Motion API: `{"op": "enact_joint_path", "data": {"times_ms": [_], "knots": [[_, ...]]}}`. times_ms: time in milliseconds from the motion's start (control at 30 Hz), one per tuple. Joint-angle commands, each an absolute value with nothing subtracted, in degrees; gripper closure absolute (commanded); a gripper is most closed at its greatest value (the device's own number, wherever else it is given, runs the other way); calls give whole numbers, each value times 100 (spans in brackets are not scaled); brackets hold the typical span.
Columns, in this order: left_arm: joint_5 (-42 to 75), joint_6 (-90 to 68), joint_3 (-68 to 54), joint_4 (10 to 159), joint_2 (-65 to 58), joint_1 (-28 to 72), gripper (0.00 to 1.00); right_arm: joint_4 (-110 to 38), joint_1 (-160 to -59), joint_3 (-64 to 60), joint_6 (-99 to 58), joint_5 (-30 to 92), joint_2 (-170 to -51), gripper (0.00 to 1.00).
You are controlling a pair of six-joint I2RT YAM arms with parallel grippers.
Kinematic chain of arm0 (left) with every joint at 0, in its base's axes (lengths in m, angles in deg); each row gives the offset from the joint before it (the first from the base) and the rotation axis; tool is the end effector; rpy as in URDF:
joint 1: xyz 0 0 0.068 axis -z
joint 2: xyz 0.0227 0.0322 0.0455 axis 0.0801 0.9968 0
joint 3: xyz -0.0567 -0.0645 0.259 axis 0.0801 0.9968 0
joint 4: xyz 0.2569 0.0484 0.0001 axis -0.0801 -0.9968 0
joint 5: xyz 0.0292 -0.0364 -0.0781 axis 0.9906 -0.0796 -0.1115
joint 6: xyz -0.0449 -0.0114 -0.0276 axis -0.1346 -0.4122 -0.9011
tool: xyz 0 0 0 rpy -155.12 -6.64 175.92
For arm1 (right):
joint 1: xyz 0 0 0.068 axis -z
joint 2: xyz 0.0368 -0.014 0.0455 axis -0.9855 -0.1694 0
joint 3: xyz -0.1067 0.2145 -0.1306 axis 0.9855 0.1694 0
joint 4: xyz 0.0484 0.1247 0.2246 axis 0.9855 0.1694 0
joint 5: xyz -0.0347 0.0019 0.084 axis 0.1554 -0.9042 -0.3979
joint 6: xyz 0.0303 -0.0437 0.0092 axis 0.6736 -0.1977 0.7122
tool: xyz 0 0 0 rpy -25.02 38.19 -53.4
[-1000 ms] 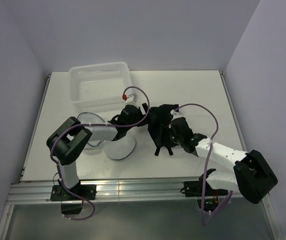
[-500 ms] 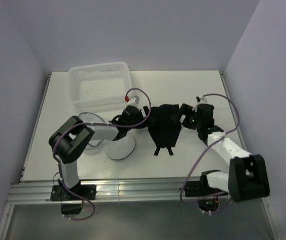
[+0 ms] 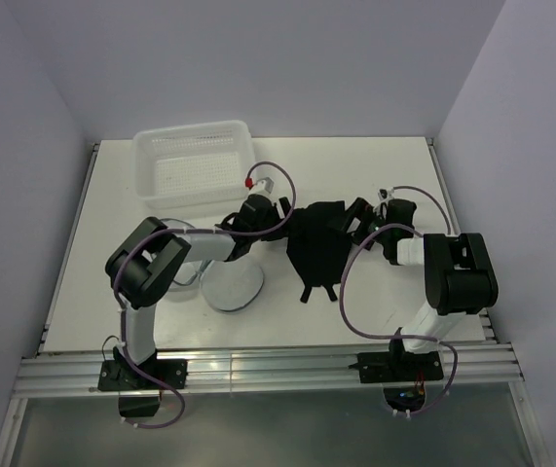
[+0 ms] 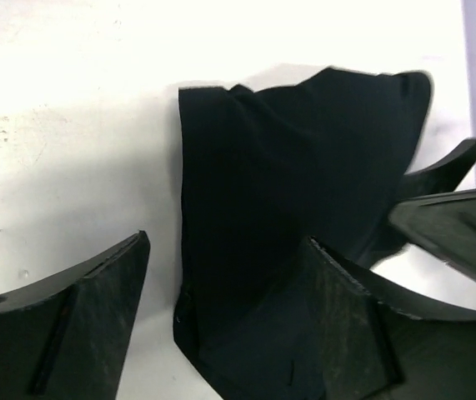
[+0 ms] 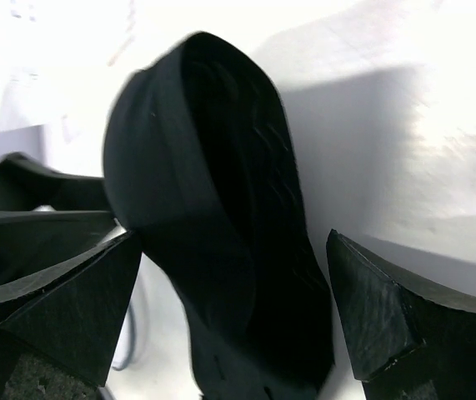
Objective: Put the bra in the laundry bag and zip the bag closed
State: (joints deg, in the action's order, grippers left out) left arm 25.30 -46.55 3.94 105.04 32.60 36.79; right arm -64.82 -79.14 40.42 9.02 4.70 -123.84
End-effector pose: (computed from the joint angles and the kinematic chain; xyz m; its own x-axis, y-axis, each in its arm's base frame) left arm 0.3122 -0.2748 0.1580 -0.7203 -0.3419 -0.6036 0.1898 0.7398 -0.6455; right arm 0.2978 0.0144 0.1356 -0.7087 0.5016 -0.4962 -0.0487 0.6669 0.7436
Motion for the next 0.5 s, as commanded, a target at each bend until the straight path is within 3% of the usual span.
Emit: {"op": "enact_joint_path", "data": {"times_ms": [0, 133, 267, 467], "knots": [[2344, -4479, 53, 10394, 3486, 3663, 22, -7392, -7998, 3735, 1269, -30, -12623, 1], [2283, -4496, -78, 10350, 3662, 3662, 29, -7480, -8279, 3577, 1366, -3, -12948, 1], [2256, -4523, -96, 10394, 3706, 3662, 43, -7945, -8411, 3647, 1603, -276, -13081, 1], [2274, -4479, -70, 10403, 3645, 3662, 49, -7832, -8403, 3639, 1516, -241, -13036, 1]]}}
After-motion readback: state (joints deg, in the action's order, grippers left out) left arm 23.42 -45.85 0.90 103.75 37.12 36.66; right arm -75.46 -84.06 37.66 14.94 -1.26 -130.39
